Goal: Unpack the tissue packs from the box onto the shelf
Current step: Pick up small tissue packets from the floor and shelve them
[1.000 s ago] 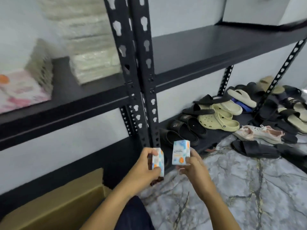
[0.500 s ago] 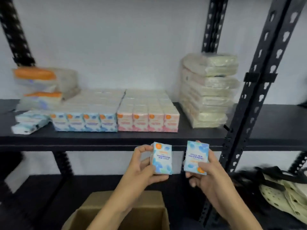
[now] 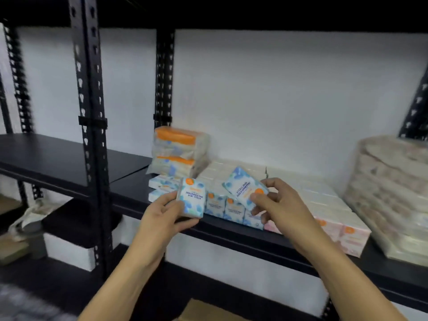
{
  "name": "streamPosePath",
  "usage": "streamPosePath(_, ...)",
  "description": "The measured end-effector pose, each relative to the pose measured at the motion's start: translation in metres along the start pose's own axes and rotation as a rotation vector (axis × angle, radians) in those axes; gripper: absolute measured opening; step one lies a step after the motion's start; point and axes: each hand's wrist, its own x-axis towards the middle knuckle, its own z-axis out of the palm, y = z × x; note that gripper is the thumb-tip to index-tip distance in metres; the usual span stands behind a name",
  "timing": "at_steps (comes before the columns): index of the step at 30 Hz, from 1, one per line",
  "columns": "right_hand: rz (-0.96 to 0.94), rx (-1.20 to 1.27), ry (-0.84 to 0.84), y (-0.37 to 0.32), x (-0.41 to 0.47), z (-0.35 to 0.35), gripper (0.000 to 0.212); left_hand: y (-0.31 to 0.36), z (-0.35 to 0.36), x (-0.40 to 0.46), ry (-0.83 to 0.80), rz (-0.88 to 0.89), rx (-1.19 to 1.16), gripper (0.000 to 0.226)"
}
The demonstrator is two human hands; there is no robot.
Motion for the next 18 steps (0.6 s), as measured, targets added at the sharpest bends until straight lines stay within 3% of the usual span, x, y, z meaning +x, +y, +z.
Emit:
streamPosePath(8,-0.167,-0.256,-0.133,-0.045,0.072,0.079,0.020,0.035,-0.075,0.056,0.149,0.036,0.182,0.021)
streamPosePath(14,-0.209,-0.305,-0.159,-0.054,0.118,0.120,0.026,0.033,-0.124,0.109,0.310,0.046,0.324,0.024)
streamPosePath(18,-0.185,-0.367,-0.162,-0.048,0.142,0.139,0.029,0.023,-0.135,0.135,0.338,0.039,0.441,0.013)
